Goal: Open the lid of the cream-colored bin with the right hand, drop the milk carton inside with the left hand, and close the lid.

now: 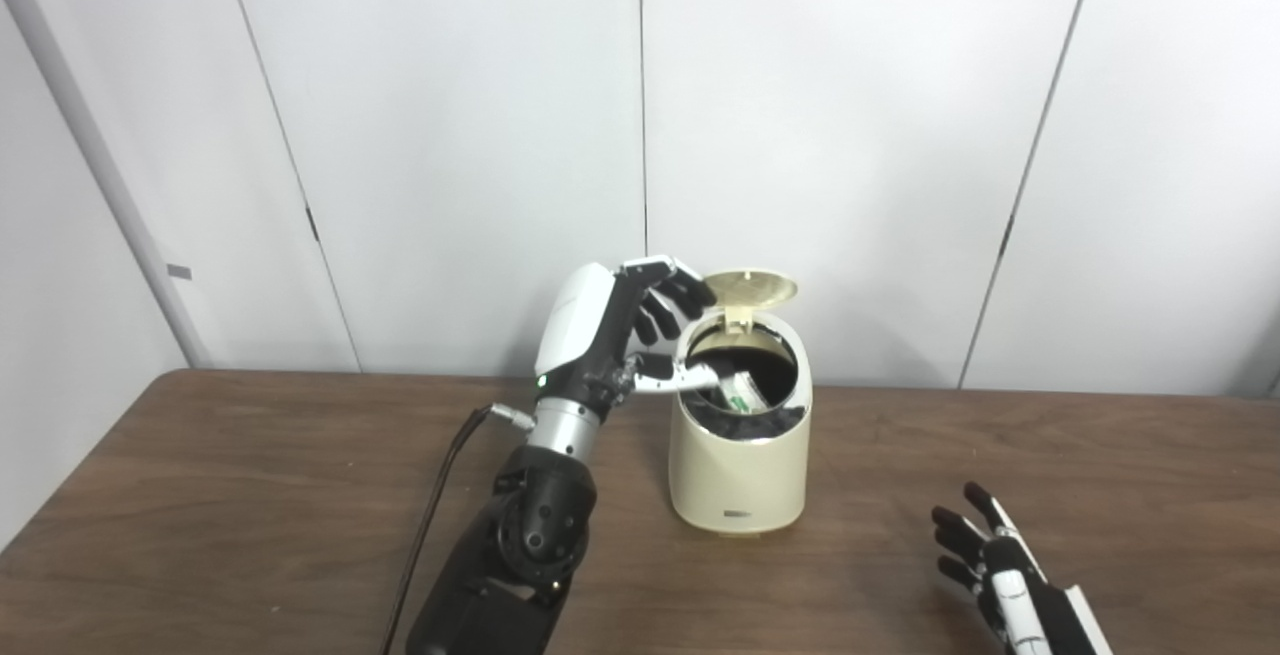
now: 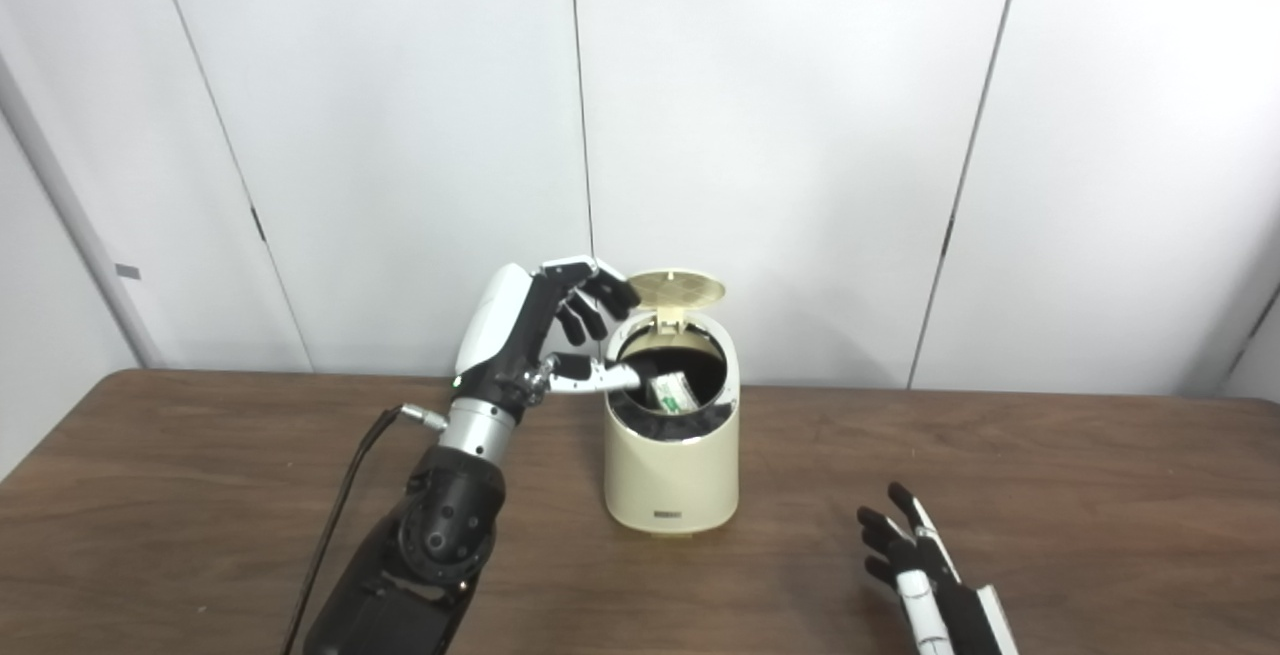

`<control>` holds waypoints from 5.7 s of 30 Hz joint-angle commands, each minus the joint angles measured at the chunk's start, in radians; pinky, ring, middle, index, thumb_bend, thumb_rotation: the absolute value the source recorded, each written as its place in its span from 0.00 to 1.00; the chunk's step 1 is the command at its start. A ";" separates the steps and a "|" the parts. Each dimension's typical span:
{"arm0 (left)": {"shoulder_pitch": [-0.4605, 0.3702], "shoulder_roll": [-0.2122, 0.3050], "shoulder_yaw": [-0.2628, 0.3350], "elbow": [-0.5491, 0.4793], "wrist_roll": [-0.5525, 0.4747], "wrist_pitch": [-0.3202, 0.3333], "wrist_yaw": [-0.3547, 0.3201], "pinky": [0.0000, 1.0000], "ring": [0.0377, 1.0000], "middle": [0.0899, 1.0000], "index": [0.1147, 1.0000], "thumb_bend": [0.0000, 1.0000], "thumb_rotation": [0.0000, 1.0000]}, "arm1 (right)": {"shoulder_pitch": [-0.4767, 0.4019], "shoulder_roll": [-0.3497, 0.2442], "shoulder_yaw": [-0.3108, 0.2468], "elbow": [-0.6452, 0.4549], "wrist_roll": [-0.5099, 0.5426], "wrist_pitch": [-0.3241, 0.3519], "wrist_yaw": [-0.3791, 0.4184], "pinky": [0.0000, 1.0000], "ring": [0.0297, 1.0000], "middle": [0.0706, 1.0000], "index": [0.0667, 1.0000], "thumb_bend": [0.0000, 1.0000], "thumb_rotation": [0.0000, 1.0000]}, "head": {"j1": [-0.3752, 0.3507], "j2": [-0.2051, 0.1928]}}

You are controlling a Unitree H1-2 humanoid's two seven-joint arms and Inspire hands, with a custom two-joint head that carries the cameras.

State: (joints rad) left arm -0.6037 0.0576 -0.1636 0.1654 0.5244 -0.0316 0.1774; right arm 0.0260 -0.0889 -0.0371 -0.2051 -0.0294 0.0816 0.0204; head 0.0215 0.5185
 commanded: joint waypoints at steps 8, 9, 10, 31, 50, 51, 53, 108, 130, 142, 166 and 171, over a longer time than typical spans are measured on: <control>-0.014 0.008 0.018 -0.094 -0.018 -0.043 0.009 0.39 0.40 0.45 0.42 0.50 0.00 | -0.032 0.002 -0.001 -0.027 0.011 -0.036 0.000 0.85 0.88 0.86 0.95 0.54 0.94 | 0.015 0.003; -0.012 0.012 0.019 -0.101 -0.015 -0.040 0.008 0.39 0.41 0.45 0.42 0.50 0.00 | -0.034 0.003 0.000 -0.028 0.008 -0.036 -0.001 0.86 0.88 0.86 0.95 0.54 0.94 | 0.015 0.003; -0.010 0.014 0.021 -0.110 -0.015 -0.035 0.005 0.39 0.41 0.45 0.42 0.50 0.00 | -0.035 0.003 0.002 -0.031 0.002 -0.034 -0.003 0.86 0.89 0.86 0.95 0.54 0.94 | 0.017 0.003; 0.346 -0.064 0.227 -0.420 -0.303 0.284 -0.062 0.42 0.40 0.44 0.46 0.50 0.00 | -0.283 -0.061 0.006 -0.053 -0.041 0.012 0.017 0.86 0.90 0.88 0.89 0.66 0.88 | 0.000 0.011; 0.613 -0.044 0.186 -0.289 -0.380 0.050 -0.087 0.69 0.77 0.83 0.81 0.57 0.36 | -0.568 -0.128 0.070 -0.019 -0.135 0.215 0.077 0.87 0.92 0.91 0.88 0.55 0.87 | -0.020 0.025; 0.621 -0.038 0.183 -0.272 -0.380 0.031 -0.091 0.73 0.81 0.85 0.82 0.58 0.37 | -0.589 -0.135 0.081 -0.009 -0.153 0.225 0.081 0.86 0.92 0.91 0.88 0.55 0.87 | -0.023 0.026; 0.629 -0.033 0.179 -0.253 -0.376 0.010 -0.094 0.83 0.87 0.89 0.84 0.59 0.40 | -0.614 -0.143 0.095 0.001 -0.178 0.240 0.084 0.83 0.91 0.90 0.87 0.57 0.89 | -0.025 0.027; 0.649 -0.087 0.169 -0.224 -0.363 -0.050 -0.072 0.67 0.75 0.78 0.81 0.56 0.38 | -0.699 -0.289 0.429 0.026 -0.854 0.088 0.370 0.90 0.89 0.86 0.81 0.61 0.79 | -0.012 0.050; 0.650 -0.090 0.163 -0.229 -0.354 -0.038 -0.063 0.67 0.76 0.79 0.81 0.56 0.40 | -0.660 -0.255 0.506 -0.015 -1.012 0.085 0.534 1.00 0.99 0.92 0.85 0.64 0.90 | -0.002 0.060; 0.654 -0.093 0.163 -0.246 -0.350 -0.033 -0.061 0.66 0.74 0.78 0.80 0.57 0.41 | -0.623 -0.262 0.486 -0.030 -1.028 0.078 0.557 1.00 1.00 0.98 0.83 0.65 0.90 | 0.000 0.077; 0.652 -0.084 0.168 -0.241 -0.367 -0.037 -0.068 0.66 0.75 0.78 0.81 0.57 0.40 | -0.609 -0.284 0.439 0.000 -1.052 0.071 0.552 1.00 1.00 1.00 0.86 0.68 0.99 | 0.000 0.077; 0.652 -0.081 0.169 -0.240 -0.374 -0.038 -0.073 0.68 0.75 0.79 0.81 0.57 0.38 | -0.606 -0.290 0.432 0.008 -1.061 0.069 0.543 1.00 1.00 0.99 0.86 0.68 0.99 | -0.001 0.075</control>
State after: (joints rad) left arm 0.0285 -0.0266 0.0073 -0.0797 0.1535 -0.0558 0.1056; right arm -0.5743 -0.3439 0.4174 -0.2176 -1.0677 0.1426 0.5492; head 0.0199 0.5921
